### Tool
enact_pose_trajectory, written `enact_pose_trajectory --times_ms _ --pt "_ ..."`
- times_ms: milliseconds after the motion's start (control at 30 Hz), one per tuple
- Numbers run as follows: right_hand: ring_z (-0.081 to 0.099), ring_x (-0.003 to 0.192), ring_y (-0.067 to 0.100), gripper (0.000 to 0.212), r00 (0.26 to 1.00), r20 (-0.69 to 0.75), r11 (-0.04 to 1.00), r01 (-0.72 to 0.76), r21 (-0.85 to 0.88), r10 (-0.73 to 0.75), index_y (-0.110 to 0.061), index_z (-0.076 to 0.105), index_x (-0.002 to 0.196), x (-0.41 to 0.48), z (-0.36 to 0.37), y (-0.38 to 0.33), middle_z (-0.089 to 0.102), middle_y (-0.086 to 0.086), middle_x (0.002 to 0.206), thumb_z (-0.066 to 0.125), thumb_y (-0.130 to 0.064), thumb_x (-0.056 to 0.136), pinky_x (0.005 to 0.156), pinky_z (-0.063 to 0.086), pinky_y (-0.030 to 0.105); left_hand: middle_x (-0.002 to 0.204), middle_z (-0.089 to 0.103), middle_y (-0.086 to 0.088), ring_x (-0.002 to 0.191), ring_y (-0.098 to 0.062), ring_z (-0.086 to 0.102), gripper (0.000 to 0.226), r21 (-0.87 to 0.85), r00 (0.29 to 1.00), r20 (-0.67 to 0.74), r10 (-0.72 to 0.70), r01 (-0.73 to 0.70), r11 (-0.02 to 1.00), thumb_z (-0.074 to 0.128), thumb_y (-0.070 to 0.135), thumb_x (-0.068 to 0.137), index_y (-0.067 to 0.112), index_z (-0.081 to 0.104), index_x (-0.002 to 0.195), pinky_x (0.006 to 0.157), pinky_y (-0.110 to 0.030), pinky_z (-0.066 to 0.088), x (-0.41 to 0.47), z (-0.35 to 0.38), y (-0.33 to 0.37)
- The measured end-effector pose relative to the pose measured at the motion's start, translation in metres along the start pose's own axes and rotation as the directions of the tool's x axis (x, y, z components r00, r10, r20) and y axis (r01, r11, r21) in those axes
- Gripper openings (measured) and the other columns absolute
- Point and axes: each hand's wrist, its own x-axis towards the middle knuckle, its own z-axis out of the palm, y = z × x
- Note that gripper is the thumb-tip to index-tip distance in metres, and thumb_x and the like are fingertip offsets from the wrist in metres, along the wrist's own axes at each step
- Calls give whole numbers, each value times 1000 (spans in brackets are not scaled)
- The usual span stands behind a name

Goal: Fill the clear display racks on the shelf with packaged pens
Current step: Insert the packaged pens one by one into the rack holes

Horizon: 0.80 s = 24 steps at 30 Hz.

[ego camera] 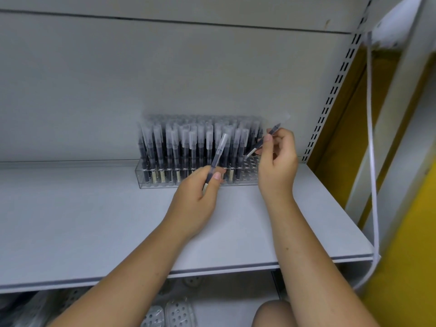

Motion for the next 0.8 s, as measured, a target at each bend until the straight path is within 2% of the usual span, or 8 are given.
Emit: enact_pose_trajectory --times_ms 133,267,367,533,633,800 --pt "68 85 13 19 999 29 996 29 -79 -27 -11 60 119 2 2 5 66 -9 94 51 -23 108 72 55 25 106 68 25 100 6 60 24 13 1000 0 -7 7 1000 48 35 109 28 70 117 86 -26 46 0 0 1" --pt "64 82 9 10 997 66 990 53 -128 -44 -20 58 115 4 4 7 63 -12 90 52 -22 107 68 48 17 104 68 26 99 6 62 23 24 1000 8 -17 17 1000 49 33 109 27 70 117 86 -26 47 0 1 3" --pt "61 78 7 7 993 107 987 59 -148 -43 -21 59 110 5 7 9 62 -15 87 53 -22 107 67 49 23 102 69 25 98 6 63 23 21 1000 5 -29 29 999 49 33 109 28 70 118 87 -26 48 0 1 4" --pt "63 78 18 18 978 209 972 68 -225 -20 -15 64 112 8 13 20 66 -4 87 52 -25 103 70 55 40 100 70 22 97 4 64 24 19 999 6 -37 37 999 49 34 109 28 70 119 88 -27 50 -1 0 5" --pt "63 77 22 21 965 261 962 71 -265 1 -18 66 110 8 14 23 66 -1 84 50 -28 99 69 55 44 101 71 21 98 4 64 24 16 999 6 -40 40 999 49 32 109 28 70 119 90 -28 51 -1 0 5" --pt "64 81 26 21 968 246 950 31 -311 49 -19 70 98 6 13 23 66 -6 78 54 -31 94 73 56 46 99 71 18 93 4 63 24 16 999 9 -43 43 999 49 32 109 28 70 119 86 -27 50 -1 0 5"
